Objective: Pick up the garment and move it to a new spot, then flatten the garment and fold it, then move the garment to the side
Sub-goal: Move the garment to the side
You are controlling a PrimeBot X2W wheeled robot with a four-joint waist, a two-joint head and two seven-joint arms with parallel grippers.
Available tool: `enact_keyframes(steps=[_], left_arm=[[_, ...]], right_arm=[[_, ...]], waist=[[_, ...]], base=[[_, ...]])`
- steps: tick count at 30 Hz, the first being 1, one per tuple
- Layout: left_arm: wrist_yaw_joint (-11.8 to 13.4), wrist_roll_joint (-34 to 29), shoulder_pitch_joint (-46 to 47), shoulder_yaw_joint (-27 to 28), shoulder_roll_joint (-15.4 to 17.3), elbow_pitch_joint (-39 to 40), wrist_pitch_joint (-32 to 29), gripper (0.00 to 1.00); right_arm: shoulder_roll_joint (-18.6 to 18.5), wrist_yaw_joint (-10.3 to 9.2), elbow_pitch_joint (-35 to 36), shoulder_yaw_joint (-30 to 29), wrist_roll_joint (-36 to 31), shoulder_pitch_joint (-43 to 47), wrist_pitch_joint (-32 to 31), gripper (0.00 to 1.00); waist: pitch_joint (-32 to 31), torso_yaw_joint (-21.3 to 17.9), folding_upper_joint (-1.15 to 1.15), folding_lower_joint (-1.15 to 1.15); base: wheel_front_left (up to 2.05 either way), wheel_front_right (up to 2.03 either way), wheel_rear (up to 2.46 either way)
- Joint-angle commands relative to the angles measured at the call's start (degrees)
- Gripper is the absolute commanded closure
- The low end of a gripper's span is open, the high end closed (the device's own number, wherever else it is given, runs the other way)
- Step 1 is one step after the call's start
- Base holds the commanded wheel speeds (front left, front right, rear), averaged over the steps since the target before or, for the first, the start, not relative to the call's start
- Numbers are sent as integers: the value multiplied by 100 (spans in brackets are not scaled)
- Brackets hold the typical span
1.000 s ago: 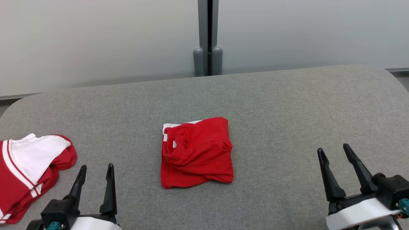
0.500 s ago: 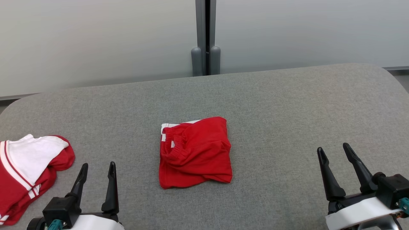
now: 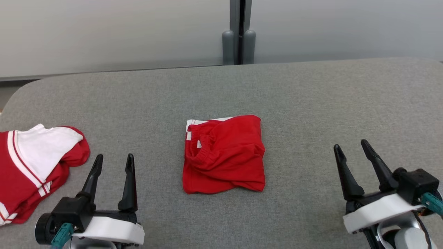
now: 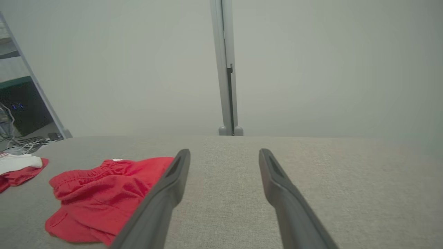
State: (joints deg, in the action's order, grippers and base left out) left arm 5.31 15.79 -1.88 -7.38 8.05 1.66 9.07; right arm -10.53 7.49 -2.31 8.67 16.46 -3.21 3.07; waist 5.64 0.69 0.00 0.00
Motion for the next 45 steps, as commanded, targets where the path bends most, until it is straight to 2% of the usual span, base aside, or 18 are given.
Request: enact_keyframes(steps=[1,10,18,19,20,21,29,36,37,45], left_arm=[[-30,-26,173,-19,-9,29,57,0],[-184,-24,964,-299,-193,-303,335,0],[-318,-2,1390,-415,-249,-659,500,0],[-326,-7,1429,-417,-244,-700,507,0],[-341,-13,1461,-406,-229,-718,527,0],[-349,-20,1488,-389,-215,-735,529,0],[-413,-135,1556,-359,-10,-688,571,0],[-422,-252,1539,-408,216,-399,397,0],[-422,-252,1539,-408,216,-399,397,0],[-525,-445,1699,-613,470,109,-30,0]], right_arm=[[4,0,-98,82,48,-214,10,0],[402,0,-1538,950,432,-1466,127,0],[621,14,-2925,1812,924,-1794,-197,1],[633,15,-3032,1895,1006,-1779,-220,49],[644,15,-3116,1983,1066,-1774,-226,68],[646,15,-3162,2041,1106,-1800,-161,100],[305,-8,-3248,2266,1166,-2108,387,100],[-87,-8,-3228,2343,1227,-2101,656,100],[-87,-8,-3228,2343,1227,-2101,656,100],[-691,-7,-3361,2084,1191,-2148,796,100]], waist=[[282,201,0,0],[1102,710,0,0],[1359,855,0,0],[1367,845,0,0],[1372,822,0,0],[1375,788,0,0],[1311,221,0,0],[1299,-705,0,0],[1299,-705,0,0],[1504,-1787,0,0]], base=[[0,0,0],[0,0,0],[0,0,0],[0,0,0],[0,0,0],[0,0,0],[0,0,0],[0,0,0],[0,0,0],[0,0,0]])
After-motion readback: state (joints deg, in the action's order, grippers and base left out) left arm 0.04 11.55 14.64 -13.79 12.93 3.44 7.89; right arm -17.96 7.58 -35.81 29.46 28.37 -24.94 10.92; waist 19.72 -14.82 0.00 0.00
